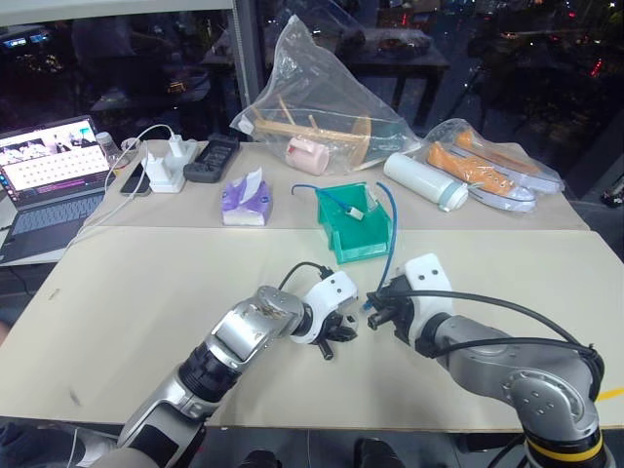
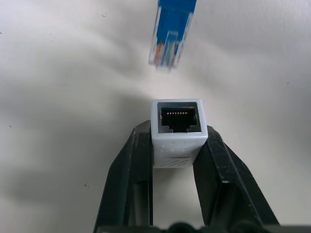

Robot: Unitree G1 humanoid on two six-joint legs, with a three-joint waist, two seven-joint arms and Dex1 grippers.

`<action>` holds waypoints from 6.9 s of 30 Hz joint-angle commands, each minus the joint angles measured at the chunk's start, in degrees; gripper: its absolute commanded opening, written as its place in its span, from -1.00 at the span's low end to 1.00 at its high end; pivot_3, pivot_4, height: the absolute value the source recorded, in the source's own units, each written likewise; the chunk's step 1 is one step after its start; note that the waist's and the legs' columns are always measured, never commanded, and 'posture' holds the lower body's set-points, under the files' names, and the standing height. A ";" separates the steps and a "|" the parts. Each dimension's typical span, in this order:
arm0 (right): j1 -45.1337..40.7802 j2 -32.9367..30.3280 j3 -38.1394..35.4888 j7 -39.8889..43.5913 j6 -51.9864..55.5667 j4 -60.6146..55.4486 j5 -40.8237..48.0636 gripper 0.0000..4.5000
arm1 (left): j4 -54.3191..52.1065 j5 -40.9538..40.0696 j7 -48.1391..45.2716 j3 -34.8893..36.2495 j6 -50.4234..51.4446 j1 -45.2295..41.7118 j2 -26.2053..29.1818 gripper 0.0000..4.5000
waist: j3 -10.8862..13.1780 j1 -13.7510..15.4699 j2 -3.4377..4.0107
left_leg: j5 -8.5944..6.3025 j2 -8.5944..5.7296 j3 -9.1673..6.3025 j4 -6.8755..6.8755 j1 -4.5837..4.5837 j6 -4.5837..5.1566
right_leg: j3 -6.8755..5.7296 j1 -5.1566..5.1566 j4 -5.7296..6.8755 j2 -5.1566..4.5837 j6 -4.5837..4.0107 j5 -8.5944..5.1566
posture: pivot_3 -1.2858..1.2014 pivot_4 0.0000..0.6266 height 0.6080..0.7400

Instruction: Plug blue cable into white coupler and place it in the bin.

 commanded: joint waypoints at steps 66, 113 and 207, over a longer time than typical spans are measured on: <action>-2.15 7.44 -2.48 12.00 14.45 -6.19 -12.54 -1.00 | 1.10 -0.32 3.50 -3.23 4.81 -1.84 -1.33 -0.70 | 0.00 -0.01 0.00 | 0.01 0.00 0.00 -0.03 0.02 -0.01 | 0.00 0.01 -0.03 0.00 0.00 0.00 | 0.03 -0.52 1.00; -3.45 9.23 0.00 23.89 21.47 -6.30 -20.58 -1.00 | -1.34 0.21 9.91 -6.29 13.92 -6.43 -3.36 -0.70 | -0.01 -0.21 0.01 | 0.05 0.00 -0.01 -0.19 0.12 -0.09 | 0.00 0.05 -0.04 0.00 0.00 0.00 | 0.03 -0.52 1.00; -12.14 19.05 -25.67 33.10 21.08 3.86 -23.32 -1.00 | -7.99 -8.54 2.51 6.53 -1.46 7.40 4.35 0.60 | -0.66 -1.80 0.32 | 0.37 0.01 -0.09 -1.27 0.47 -0.68 | 0.01 0.09 -0.49 0.00 -0.11 -0.12 | 0.03 -0.52 1.00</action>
